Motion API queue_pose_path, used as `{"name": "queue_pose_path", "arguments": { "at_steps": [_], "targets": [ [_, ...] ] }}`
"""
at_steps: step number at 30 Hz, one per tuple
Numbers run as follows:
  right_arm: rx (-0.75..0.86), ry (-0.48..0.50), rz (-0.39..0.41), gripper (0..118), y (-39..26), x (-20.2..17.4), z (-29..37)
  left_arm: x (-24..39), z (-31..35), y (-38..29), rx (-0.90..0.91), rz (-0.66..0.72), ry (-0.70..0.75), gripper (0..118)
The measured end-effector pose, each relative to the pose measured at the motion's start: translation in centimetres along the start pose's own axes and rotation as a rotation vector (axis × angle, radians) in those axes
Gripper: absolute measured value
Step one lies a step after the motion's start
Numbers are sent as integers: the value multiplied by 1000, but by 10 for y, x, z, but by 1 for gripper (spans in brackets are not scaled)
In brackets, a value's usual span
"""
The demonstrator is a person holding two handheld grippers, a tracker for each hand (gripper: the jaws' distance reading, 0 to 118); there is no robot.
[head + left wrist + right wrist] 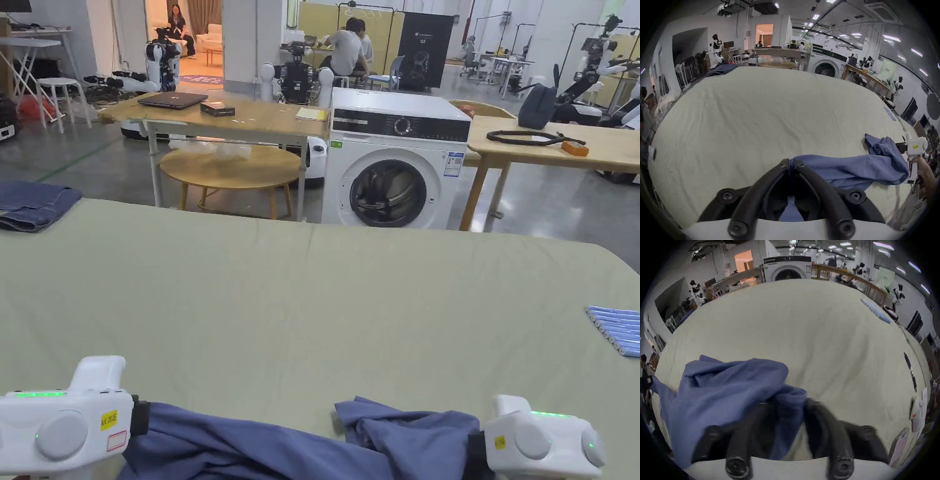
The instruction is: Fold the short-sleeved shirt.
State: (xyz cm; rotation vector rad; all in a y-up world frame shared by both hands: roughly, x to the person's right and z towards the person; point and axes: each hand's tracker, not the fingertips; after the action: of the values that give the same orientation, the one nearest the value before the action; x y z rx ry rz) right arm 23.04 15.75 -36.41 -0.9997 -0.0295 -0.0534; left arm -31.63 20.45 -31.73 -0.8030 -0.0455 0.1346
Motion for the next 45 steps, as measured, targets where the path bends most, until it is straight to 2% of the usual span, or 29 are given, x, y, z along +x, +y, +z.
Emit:
{"name": "queue_pose_path", "arguments": {
  "at_steps": [4,7,10,12,16,19,28,38,45],
  "targets": [
    [46,36,-34,0,5,14,7,5,7,-1,-3,-4,-4,0],
    [137,59,-83,0,5,24,28,5,19,4,28,2,-8,0],
    [239,60,-90,0,9,30,60,4,35,14,75,-6,-10,0],
    [308,30,-62,0,10,24,95,2,49,27,116,-21,-1,0],
    [402,24,-75,0,24,34,136,-10,82,46,183,-4,25,0],
    [489,-25,-58,0,35,36,172,-26,104,64,221,7,47,0],
    [664,-90,-100,0,86,47,254,-68,142,140,332,64,144,0],
    [766,-136,-93,0,172,33,285,-79,142,232,375,56,196,0],
    [816,-181,-80,0,218,27,283,-69,144,264,408,47,209,0]
  ]
}}
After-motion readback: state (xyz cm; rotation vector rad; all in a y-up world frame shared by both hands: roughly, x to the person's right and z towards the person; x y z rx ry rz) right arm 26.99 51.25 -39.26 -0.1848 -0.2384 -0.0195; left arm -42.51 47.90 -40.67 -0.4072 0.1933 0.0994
